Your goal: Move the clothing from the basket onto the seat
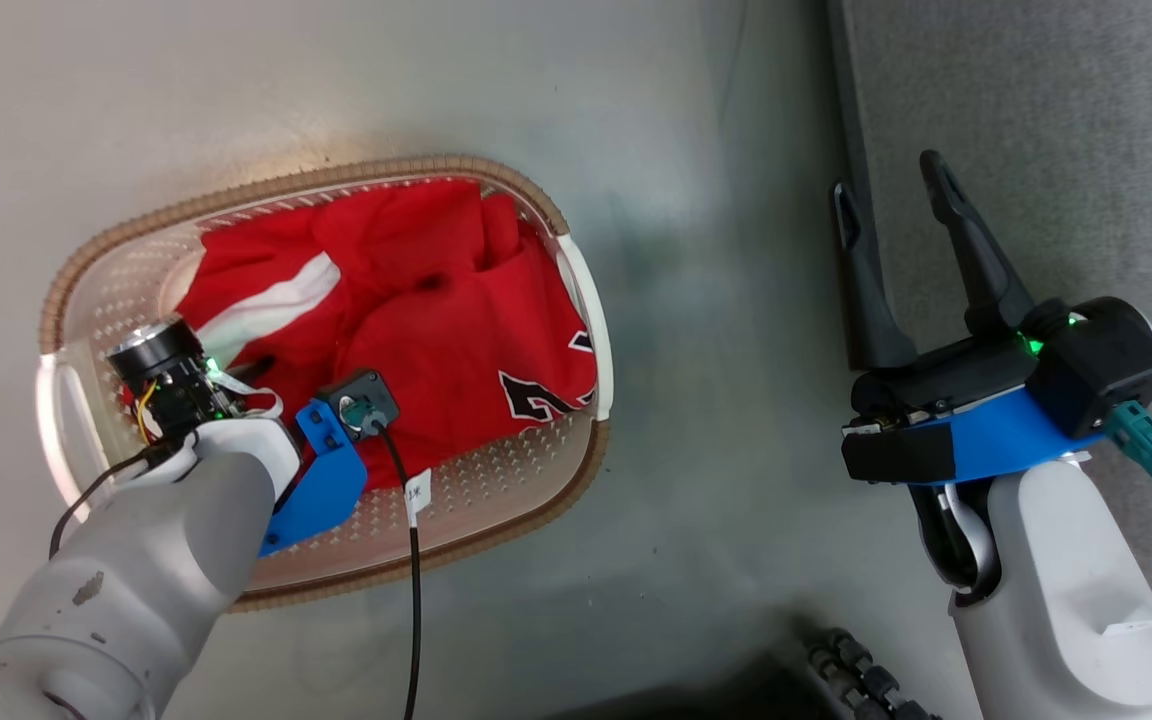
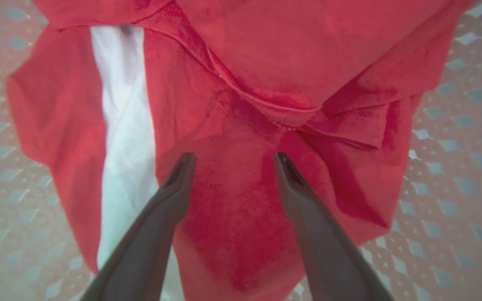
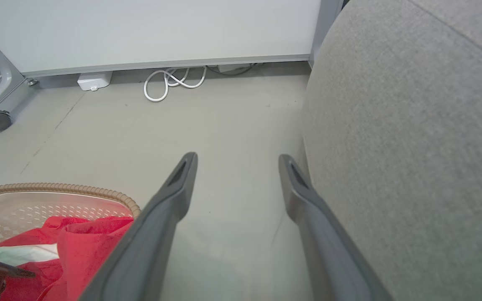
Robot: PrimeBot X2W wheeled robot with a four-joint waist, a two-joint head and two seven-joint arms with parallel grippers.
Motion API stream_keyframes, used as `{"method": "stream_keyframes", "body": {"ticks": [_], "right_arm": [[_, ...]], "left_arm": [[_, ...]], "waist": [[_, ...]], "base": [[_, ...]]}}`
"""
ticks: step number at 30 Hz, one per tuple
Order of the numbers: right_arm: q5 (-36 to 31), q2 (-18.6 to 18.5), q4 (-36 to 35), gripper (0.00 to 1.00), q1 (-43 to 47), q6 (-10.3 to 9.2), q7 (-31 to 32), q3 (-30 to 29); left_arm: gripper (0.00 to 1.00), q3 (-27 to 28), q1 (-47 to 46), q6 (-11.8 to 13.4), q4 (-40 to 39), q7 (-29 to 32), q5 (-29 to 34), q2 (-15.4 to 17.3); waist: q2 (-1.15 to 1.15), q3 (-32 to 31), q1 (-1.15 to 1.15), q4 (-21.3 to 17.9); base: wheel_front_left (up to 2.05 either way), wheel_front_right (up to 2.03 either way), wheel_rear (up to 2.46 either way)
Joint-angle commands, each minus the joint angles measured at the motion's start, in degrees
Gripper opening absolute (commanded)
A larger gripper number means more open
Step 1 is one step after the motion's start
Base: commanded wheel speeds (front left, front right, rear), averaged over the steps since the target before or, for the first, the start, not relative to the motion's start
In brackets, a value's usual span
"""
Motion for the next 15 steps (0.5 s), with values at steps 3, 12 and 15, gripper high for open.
{"method": "stream_keyframes", "body": {"ticks": [3,12,15], "right_arm": [[0.1,-0.2,-1.2,1.00,-1.2,0.03,-0.2,-0.4],[1.0,-0.2,-3.1,1.00,-1.6,0.03,-0.2,-0.8],[1.3,-0.2,-3.8,1.00,-1.5,0.03,-0.2,-0.8]], "left_arm": [[1.00,-0.2,-2.2,0.0,0.3,1.8,0.4,0.6],[1.00,-0.2,-4.8,0.0,0.5,4.4,2.3,2.3],[1.00,-0.2,-5.1,0.0,0.6,5.3,2.5,2.9]], "waist": [[0.00,3.2,-0.01,-0.5],[0.00,7.7,-0.01,-2.2],[0.00,8.7,-0.01,-2.7]], "base": [[0.00,0.00,0.00],[0.00,0.00,0.00],[0.00,0.00,0.00]]}}
